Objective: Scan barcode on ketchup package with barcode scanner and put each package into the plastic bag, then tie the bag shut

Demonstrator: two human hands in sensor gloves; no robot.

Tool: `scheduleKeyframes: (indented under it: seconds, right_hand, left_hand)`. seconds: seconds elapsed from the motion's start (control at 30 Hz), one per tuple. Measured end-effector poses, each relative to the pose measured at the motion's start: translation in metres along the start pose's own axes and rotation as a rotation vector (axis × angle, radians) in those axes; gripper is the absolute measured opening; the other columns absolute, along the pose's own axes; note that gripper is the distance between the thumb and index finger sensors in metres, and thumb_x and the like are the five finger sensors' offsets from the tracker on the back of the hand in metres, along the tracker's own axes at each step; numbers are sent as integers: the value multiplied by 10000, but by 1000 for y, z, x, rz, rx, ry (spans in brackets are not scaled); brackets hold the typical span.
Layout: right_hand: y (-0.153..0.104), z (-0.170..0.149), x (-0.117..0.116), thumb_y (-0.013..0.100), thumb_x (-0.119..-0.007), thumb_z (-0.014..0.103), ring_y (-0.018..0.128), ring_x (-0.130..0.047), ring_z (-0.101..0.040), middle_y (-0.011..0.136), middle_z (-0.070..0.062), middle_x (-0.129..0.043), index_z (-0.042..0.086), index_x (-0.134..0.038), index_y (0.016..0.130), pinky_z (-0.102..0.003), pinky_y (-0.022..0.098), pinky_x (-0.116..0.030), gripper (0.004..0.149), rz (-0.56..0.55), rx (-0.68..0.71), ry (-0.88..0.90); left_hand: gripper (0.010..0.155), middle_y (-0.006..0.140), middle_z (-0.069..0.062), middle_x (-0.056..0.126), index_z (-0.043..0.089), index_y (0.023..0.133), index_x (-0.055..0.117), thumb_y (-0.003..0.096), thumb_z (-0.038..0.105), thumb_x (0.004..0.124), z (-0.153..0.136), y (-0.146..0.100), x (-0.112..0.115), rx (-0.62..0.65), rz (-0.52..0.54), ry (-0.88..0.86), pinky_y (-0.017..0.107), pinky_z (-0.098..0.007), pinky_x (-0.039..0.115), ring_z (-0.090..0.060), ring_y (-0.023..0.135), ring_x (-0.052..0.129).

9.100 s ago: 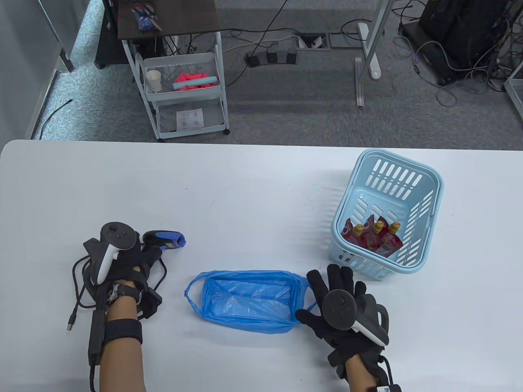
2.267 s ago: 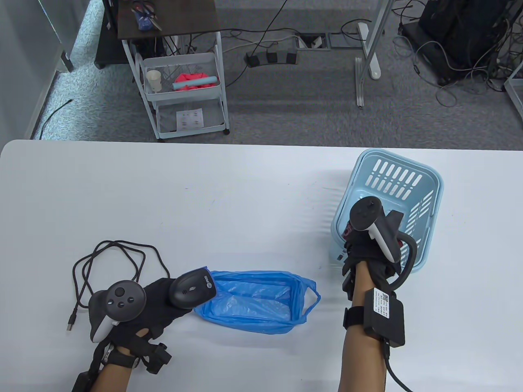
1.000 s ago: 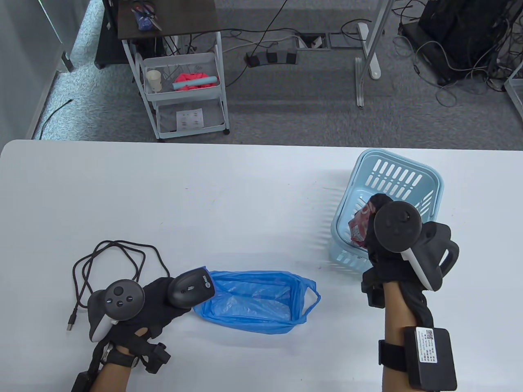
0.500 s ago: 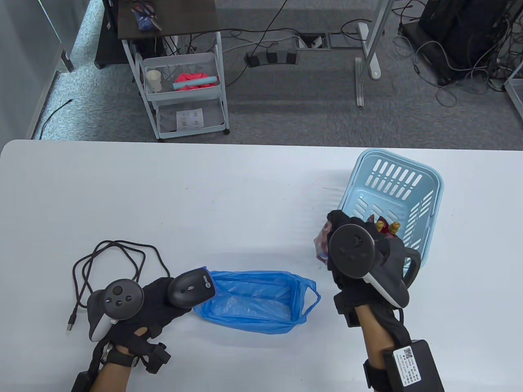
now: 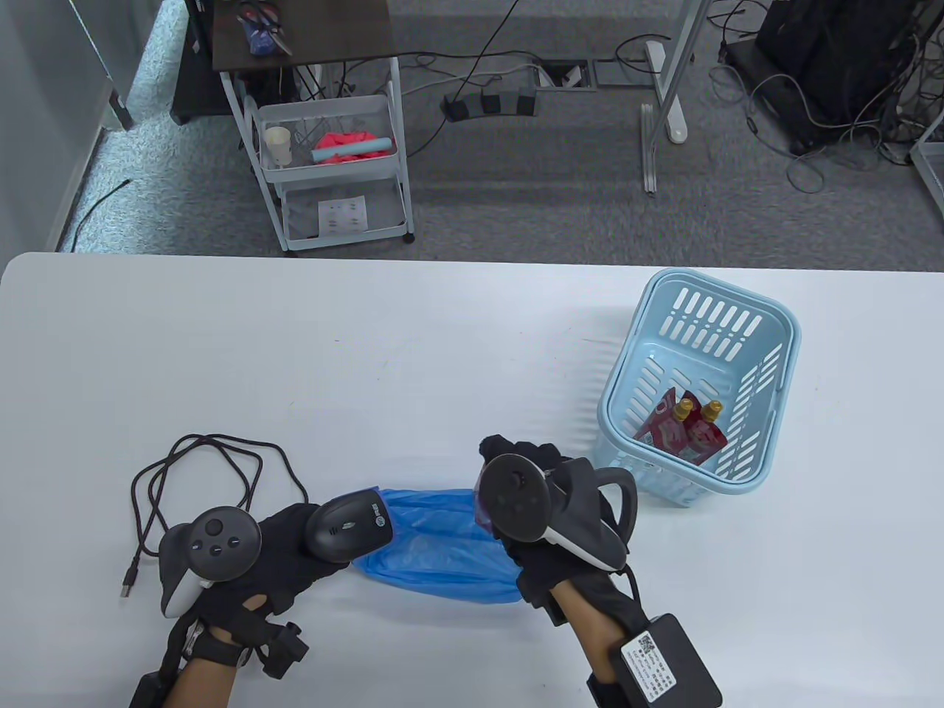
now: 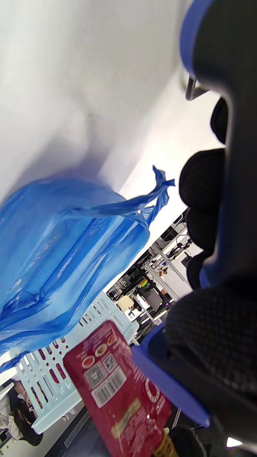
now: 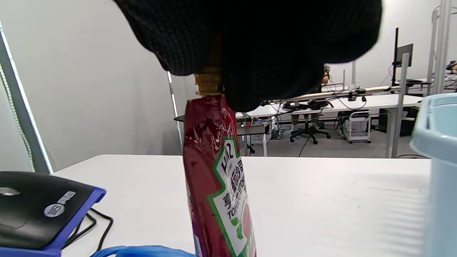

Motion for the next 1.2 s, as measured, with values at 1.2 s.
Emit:
scheduleKeyframes:
  seconds: [1.2]
  right_hand:
    - [13, 47, -27, 500, -815, 249, 559, -925, -355, 754, -192, -923, 20, -757, 910, -462, 411, -802, 473, 32, 100, 25]
  left_hand:
    - [483, 868, 44, 851, 289, 857, 848, 425, 503, 885, 13, 1, 16, 62, -70, 58, 625, -533, 753, -270, 703, 949]
Point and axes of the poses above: the tracker on the back of each hand, its own z axis roughly to the thumb side, its own y axis roughly from the wrist to the fingertips, x = y × z, the point moved 3 cm from there along y, roughly from the wrist to the fingertips
